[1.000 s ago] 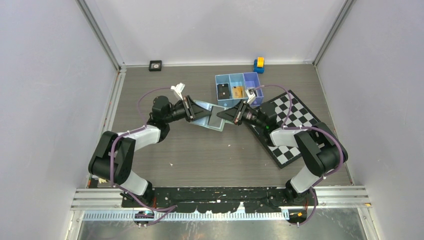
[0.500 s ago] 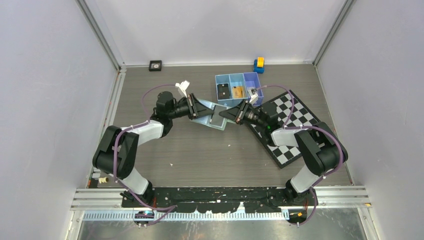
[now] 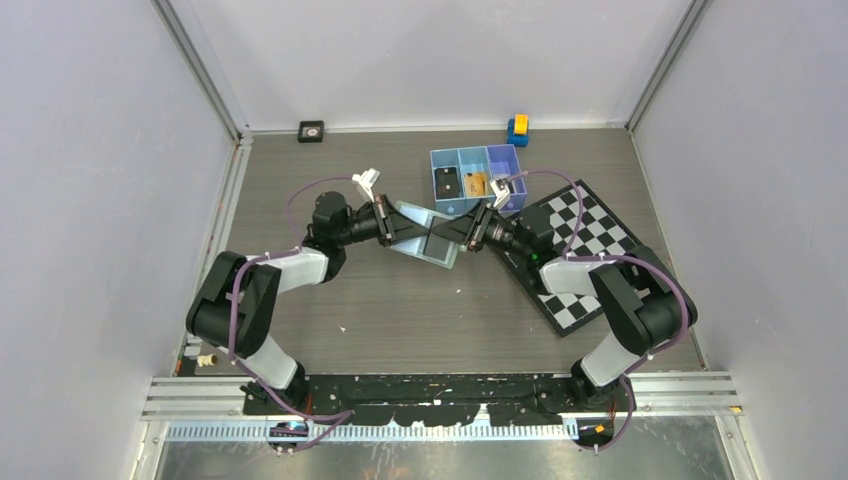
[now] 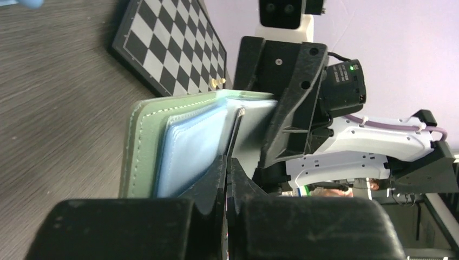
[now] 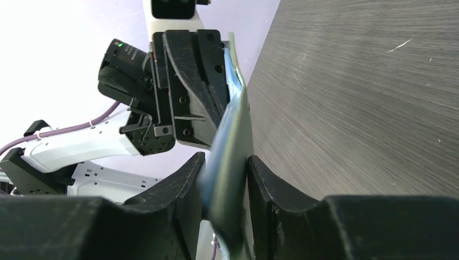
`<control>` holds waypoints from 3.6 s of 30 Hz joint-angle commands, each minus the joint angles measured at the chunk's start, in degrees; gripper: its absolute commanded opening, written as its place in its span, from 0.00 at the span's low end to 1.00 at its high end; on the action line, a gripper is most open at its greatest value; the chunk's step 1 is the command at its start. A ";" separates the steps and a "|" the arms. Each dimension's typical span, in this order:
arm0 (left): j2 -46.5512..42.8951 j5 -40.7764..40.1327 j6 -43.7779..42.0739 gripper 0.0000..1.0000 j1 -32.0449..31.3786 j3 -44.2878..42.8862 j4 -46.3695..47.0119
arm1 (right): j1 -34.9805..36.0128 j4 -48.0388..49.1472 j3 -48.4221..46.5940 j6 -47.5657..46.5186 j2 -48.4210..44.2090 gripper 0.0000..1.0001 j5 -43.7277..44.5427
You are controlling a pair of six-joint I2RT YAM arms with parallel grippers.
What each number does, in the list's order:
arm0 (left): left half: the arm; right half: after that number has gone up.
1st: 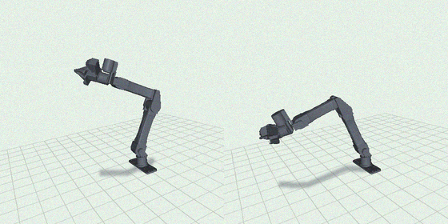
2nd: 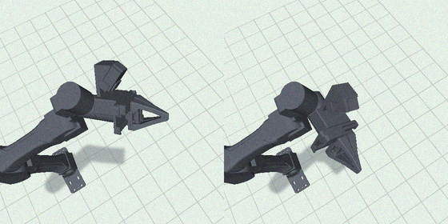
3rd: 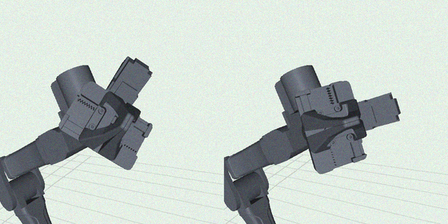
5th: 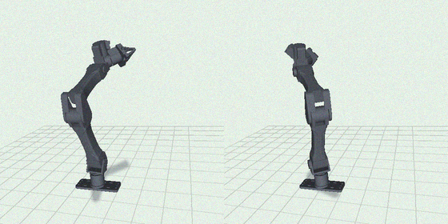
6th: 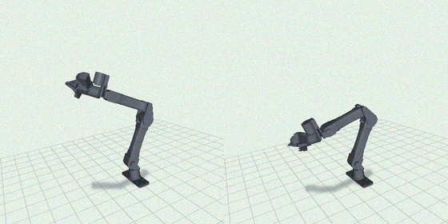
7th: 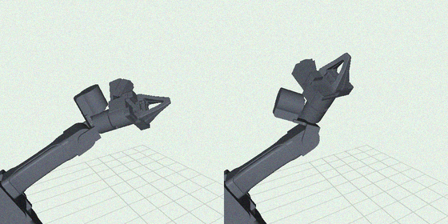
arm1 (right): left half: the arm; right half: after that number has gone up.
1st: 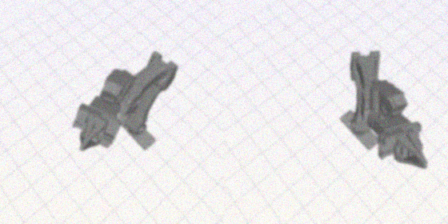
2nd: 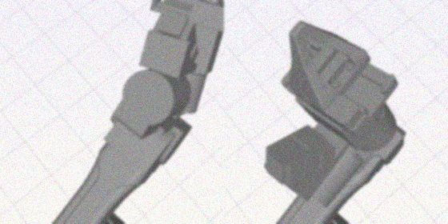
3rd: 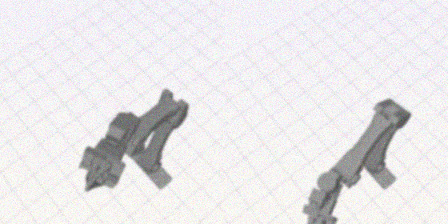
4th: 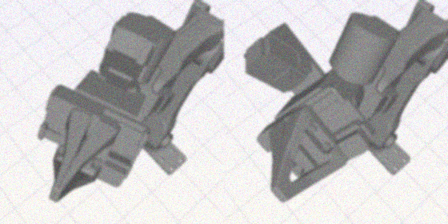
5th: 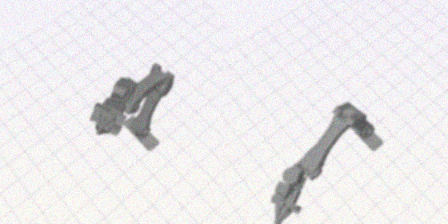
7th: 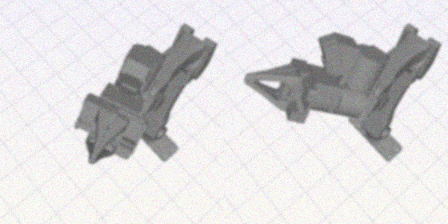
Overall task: Take the credit cards out of the card holder
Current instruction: Remove the credit card from the card holder.
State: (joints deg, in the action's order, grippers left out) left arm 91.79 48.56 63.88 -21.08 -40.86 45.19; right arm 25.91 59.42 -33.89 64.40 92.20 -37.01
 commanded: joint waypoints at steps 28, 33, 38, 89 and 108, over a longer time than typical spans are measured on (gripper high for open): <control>-0.54 2.08 -7.64 0.24 -2.78 -6.16 -16.17 | 0.00 2.11 -1.97 0.45 -1.44 0.00 -1.20; -1.21 -1.79 -13.23 0.28 -3.00 -8.11 -26.91 | 0.01 3.03 -1.97 0.95 -1.44 0.01 -1.55; -1.44 -0.92 -14.11 0.27 -3.60 -8.82 -28.18 | 0.00 1.54 -2.27 0.35 -1.08 0.00 -1.17; -0.65 0.14 3.69 0.00 6.45 4.34 6.62 | -2.18 -2.22 -3.69 2.84 4.24 0.27 -0.91; 1.67 0.88 5.40 0.00 5.61 3.75 8.13 | -1.83 9.53 -3.94 9.72 10.82 0.20 -3.20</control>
State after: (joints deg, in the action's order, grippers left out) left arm 92.77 47.99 68.86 -15.14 -36.21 49.93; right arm 23.62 63.42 -36.14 72.53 102.89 -38.79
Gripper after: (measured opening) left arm 0.009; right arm 0.243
